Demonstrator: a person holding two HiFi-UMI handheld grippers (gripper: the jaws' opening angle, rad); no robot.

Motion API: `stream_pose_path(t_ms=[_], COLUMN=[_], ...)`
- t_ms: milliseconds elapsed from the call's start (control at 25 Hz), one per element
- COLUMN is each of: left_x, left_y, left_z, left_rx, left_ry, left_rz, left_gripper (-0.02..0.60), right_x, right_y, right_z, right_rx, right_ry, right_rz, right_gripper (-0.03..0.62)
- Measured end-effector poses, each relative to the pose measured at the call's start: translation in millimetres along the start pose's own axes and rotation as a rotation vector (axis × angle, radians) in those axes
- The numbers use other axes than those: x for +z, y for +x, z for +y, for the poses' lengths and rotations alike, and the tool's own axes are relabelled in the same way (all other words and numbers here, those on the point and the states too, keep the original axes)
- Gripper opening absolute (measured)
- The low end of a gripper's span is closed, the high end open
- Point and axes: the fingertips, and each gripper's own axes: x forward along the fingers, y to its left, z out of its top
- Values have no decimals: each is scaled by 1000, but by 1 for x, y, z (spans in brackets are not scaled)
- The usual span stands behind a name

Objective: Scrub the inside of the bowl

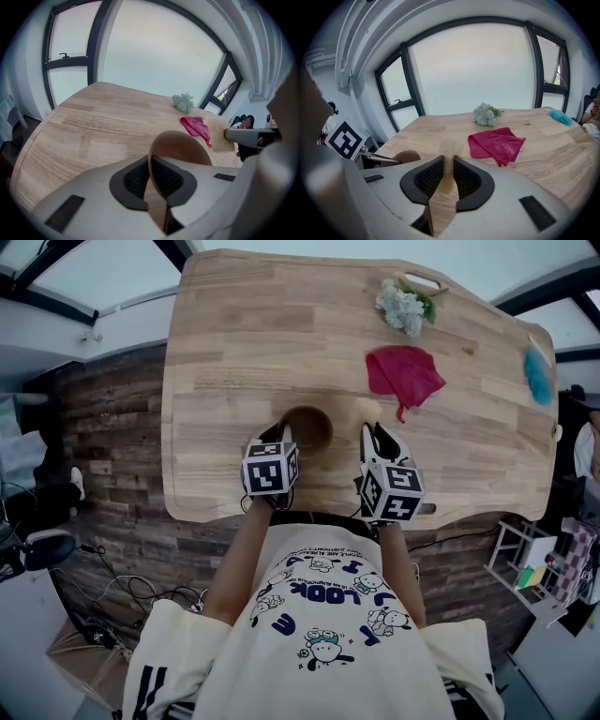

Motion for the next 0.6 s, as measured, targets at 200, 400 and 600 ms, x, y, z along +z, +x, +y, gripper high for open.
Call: stream_pose_path(t_ms=[200,400,600], left_x=[-2,-2,-1], left_y=[-2,-2,0], left_z=[0,-3,-8], left_rx=[6,7,5], left_ry=[-2,1,6], left_rz=[-1,1,2], left_gripper=[39,40,38], right_x=[-4,-8,-11], right_y=[0,-1,-2], right_z=[1,-2,-5], right_rx=[-2,-5,-7], right_ry=[-1,6,17], right_rz=[2,8,14], right_gripper=[78,78,78])
